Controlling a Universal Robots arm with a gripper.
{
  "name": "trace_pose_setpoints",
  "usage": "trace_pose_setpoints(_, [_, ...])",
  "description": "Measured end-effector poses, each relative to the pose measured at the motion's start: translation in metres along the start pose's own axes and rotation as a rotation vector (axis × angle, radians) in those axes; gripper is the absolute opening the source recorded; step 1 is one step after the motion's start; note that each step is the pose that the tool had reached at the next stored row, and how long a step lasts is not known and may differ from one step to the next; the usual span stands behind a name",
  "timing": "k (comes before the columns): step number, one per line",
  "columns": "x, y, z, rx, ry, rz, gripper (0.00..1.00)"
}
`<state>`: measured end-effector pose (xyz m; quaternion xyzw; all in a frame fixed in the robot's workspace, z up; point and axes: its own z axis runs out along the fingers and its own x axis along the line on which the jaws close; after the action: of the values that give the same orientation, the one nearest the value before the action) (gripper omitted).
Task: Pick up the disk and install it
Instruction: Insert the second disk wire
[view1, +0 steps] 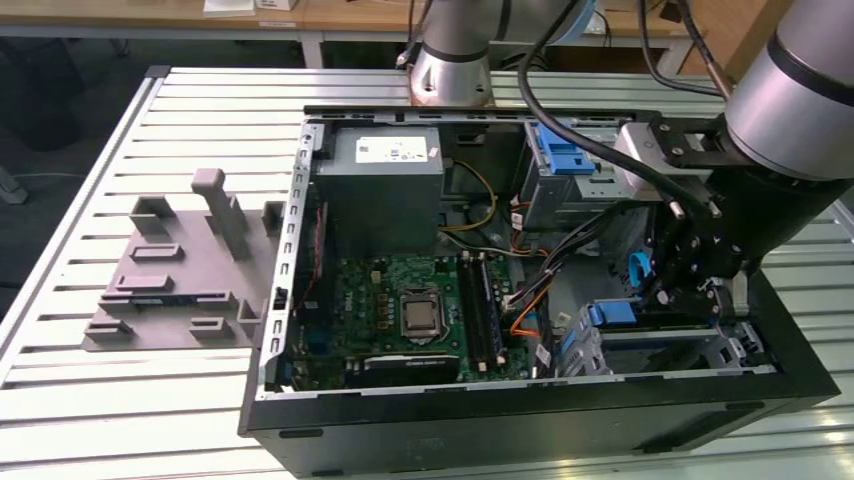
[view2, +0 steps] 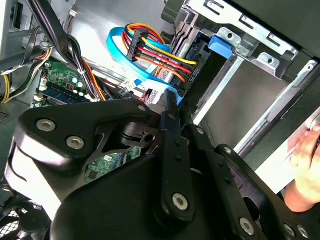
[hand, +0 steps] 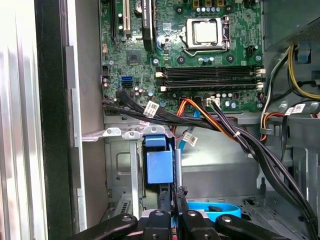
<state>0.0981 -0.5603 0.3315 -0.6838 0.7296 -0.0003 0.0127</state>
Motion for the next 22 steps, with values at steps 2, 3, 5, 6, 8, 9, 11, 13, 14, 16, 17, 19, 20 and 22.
trace_pose_setpoints(2, [0.0001,0.0000,0.0009,-0.0001,0.0000,0.000,0.16])
trace_pose_setpoints(3, [0.0001,0.0000,0.0012,0.0000,0.0001,0.000,0.16])
trace_pose_setpoints(5, [0.0001,-0.0001,0.0019,0.0000,0.0003,0.000,0.16])
trace_pose_setpoints(6, [0.0001,-0.0002,0.0021,0.0000,0.0003,0.000,0.16])
trace_pose_setpoints(8, [0.0001,-0.0002,0.0022,0.0000,0.0003,0.000,0.16])
trace_pose_setpoints(9, [0.0001,-0.0002,0.0023,0.0000,0.0001,0.000,0.16])
trace_pose_setpoints(11, [0.0001,-0.0002,0.0023,0.0000,0.0001,0.000,0.16])
trace_pose_setpoints(13, [0.0001,-0.0002,0.0024,0.0000,-0.0002,0.000,0.17])
trace_pose_setpoints(14, [0.0001,-0.0002,0.0025,0.0000,-0.0003,0.000,0.17])
trace_pose_setpoints(16, [0.0001,-0.0002,0.0024,0.0000,-0.0001,0.000,0.23])
trace_pose_setpoints(17, [0.0001,-0.0002,0.0021,0.0000,0.0000,0.000,0.23])
trace_pose_setpoints(19, [0.0001,-0.0002,0.0013,0.0000,0.0001,0.000,0.23])
trace_pose_setpoints(20, [0.0001,-0.0002,0.0008,0.0000,0.0001,0.000,0.23])
trace_pose_setpoints(22, [0.0001,-0.0002,-0.0003,0.0000,0.0001,0.000,0.23])
